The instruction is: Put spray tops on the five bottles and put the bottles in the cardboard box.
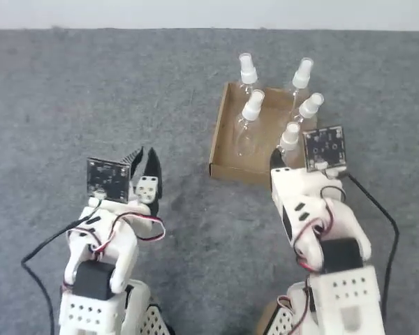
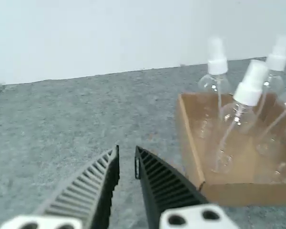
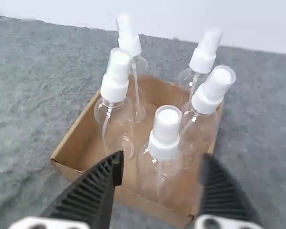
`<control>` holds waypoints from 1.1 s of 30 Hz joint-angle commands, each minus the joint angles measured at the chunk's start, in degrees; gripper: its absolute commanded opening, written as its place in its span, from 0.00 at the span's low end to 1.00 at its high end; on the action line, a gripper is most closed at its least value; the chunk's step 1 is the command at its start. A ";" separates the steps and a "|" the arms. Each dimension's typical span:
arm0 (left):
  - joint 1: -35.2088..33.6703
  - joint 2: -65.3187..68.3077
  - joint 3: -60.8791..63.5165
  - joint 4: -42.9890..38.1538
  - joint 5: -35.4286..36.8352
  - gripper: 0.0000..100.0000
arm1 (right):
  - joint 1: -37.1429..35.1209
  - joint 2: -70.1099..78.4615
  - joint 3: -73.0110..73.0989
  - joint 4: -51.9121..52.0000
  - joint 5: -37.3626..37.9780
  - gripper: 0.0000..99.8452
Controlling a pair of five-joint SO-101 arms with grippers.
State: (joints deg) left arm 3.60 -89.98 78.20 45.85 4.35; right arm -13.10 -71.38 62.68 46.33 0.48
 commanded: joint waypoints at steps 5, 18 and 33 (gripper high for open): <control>-5.01 -0.97 -4.00 -1.58 -0.18 0.04 | 1.45 -16.84 2.64 17.54 11.52 0.10; -7.12 -7.03 -6.64 11.78 -0.09 0.04 | 18.24 -32.66 5.01 31.34 12.22 0.10; -17.93 -13.45 16.13 2.73 -0.53 0.04 | 25.98 -32.66 14.15 31.08 12.22 0.01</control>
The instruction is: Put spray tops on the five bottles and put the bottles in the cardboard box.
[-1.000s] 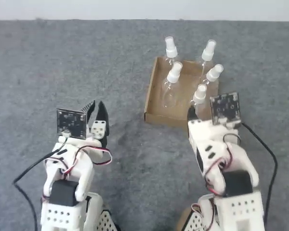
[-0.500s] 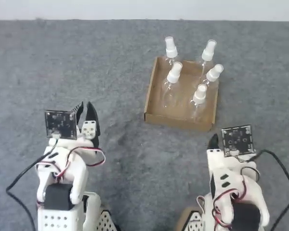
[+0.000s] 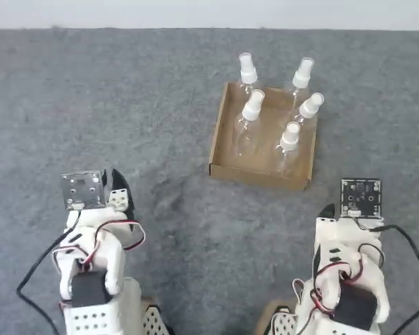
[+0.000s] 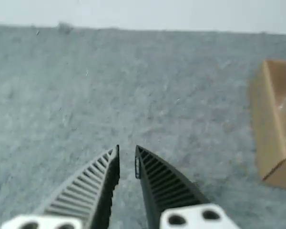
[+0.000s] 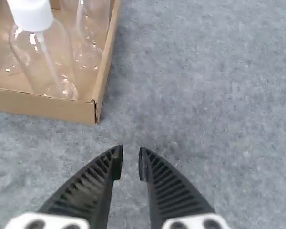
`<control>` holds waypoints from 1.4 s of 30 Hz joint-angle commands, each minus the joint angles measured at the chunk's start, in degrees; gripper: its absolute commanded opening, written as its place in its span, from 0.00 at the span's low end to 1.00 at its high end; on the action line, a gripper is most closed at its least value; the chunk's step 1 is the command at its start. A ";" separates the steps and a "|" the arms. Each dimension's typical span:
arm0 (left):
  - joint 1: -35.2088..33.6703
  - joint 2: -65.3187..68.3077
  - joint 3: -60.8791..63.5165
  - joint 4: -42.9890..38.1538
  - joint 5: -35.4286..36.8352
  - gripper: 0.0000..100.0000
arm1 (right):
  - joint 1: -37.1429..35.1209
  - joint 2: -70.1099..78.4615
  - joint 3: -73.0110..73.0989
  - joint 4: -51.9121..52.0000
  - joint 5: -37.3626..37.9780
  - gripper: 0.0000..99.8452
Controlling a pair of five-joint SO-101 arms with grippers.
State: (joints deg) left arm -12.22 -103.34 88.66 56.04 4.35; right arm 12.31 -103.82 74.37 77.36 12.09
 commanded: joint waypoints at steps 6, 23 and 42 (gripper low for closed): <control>-2.99 -0.09 7.96 -4.22 -0.53 0.04 | 1.10 -0.22 13.27 -6.46 0.62 0.01; -3.16 -0.18 7.96 15.21 -0.53 0.01 | 1.01 -0.13 22.07 -5.32 0.62 0.01; -3.16 -0.18 7.96 15.38 -0.44 0.01 | 0.84 -0.13 22.07 -2.42 0.44 0.01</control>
